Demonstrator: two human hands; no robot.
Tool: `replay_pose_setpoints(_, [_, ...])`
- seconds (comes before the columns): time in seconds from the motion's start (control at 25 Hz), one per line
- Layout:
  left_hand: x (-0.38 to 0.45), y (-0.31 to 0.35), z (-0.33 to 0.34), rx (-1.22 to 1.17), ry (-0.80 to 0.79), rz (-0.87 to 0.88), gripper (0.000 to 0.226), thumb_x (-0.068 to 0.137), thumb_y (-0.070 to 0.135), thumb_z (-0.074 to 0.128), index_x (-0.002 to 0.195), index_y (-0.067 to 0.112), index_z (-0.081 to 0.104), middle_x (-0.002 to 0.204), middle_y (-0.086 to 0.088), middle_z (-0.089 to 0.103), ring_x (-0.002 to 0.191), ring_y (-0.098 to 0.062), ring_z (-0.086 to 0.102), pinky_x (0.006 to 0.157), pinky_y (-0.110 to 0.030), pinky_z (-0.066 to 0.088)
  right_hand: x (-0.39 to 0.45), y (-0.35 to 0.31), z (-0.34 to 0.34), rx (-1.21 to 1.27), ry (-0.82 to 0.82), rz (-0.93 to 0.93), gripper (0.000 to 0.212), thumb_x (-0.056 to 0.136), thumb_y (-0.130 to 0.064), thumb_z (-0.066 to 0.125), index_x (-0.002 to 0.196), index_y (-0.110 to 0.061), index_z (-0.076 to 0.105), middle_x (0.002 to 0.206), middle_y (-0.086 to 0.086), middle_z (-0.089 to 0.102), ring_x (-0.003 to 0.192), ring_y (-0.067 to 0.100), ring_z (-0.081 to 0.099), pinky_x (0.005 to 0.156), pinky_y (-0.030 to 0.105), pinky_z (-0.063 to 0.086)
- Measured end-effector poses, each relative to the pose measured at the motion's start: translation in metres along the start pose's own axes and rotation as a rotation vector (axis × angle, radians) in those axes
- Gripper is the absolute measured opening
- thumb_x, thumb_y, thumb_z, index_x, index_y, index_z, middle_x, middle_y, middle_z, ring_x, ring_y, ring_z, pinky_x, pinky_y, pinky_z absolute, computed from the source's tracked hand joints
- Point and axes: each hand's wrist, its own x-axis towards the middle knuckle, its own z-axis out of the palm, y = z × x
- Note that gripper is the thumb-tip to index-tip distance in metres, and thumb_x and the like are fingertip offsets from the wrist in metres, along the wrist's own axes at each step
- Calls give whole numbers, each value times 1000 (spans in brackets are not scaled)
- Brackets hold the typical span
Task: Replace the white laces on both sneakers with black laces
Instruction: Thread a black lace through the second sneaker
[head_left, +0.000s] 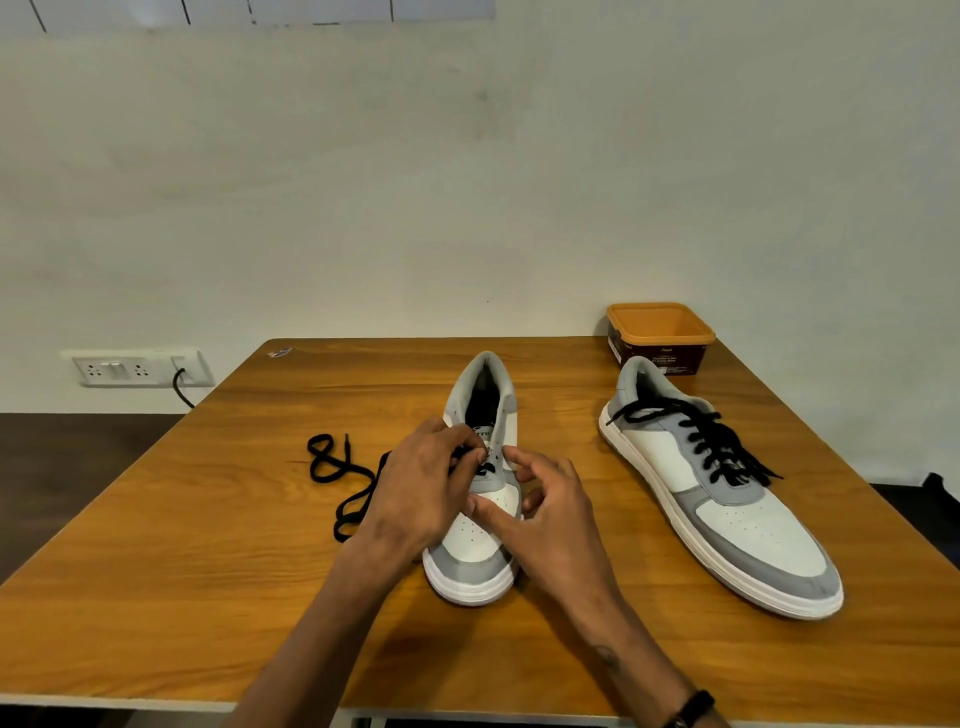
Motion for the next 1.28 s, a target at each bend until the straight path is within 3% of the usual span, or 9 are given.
replay_pose_setpoints(0.24, [0, -6, 2, -43, -50, 26, 18, 104, 37, 59, 110, 25, 71, 90, 14, 49, 83, -2, 50, 68, -18, 35, 0, 0, 1, -28, -33, 13, 84, 78, -62, 83, 151, -37, 50, 119, -29, 43, 104, -5, 55, 77, 9, 49])
replay_pose_setpoints(0.32, [-3, -8, 2, -79, -47, 33, 20, 105, 35, 57, 113, 24, 72, 91, 10, 50, 83, -3, 51, 69, -20, 36, -1, 3, 1, -49, -39, 1, 80, 82, -63, 78, 152, -37, 49, 122, -23, 45, 105, -3, 55, 82, 13, 52])
replay_pose_setpoints(0.52, [-11, -14, 7, -177, -54, 31, 23, 107, 25, 55, 122, 23, 72, 93, 7, 50, 84, -8, 52, 68, -14, 40, 1, 4, 1, -13, 82, -60, 37, 101, -43, 65, 135, -30, 66, 119, -15, 60, 104, -1, 61, 88, 26, 58])
replay_pose_setpoints(0.68, [-17, -9, 3, -236, -41, -11, 27, 106, 24, 57, 130, 28, 70, 99, 7, 52, 89, -8, 54, 72, -18, 44, 16, 0, 3, 15, 111, -123, 12, 104, -29, 65, 113, -28, 72, 104, -17, 70, 97, -1, 65, 77, 16, 54])
replay_pose_setpoints(0.8, [-33, -11, -1, -262, 19, -63, 41, 106, 46, 51, 146, 40, 54, 122, 12, 53, 114, -5, 50, 91, -19, 44, 21, 0, -2, 96, 125, -58, 9, 106, -26, 60, 109, -26, 68, 101, -12, 72, 97, 0, 68, 80, 20, 57])
replay_pose_setpoints(0.92, [-45, -18, -7, -225, -101, -162, 65, 95, 76, 51, 153, 49, 39, 149, 17, 46, 138, -6, 40, 111, -37, 44, 19, -16, -13, 511, 130, 89, 14, 109, -24, 52, 115, -15, 61, 101, 4, 79, 93, 16, 77, 89, 39, 63])
replay_pose_setpoints(1.12, [-43, -15, -12, -25, -165, -235, 104, 64, 105, 44, 151, 49, 38, 152, 17, 51, 144, -7, 40, 127, -57, 18, 34, -55, -54, 679, 190, -13, 20, 110, -27, 49, 116, -10, 57, 103, 8, 79, 97, 21, 74, 93, 42, 60])
replay_pose_setpoints(1.2, [-42, -16, -12, -14, -174, -253, 106, 61, 107, 42, 150, 50, 37, 149, 16, 53, 143, -8, 42, 127, -59, 14, 46, -72, -81, 892, 212, -45, 19, 110, -27, 50, 116, -10, 55, 95, 10, 74, 83, 22, 71, 82, 37, 60])
replay_pose_setpoints(1.28, [-40, -17, -12, -34, -193, -273, 108, 58, 108, 42, 150, 52, 34, 146, 13, 55, 141, -10, 44, 127, -59, 13, 53, -81, -101, 796, 217, -70, 15, 111, -26, 51, 113, -11, 56, 89, 5, 71, 64, 16, 58, 63, 29, 51])
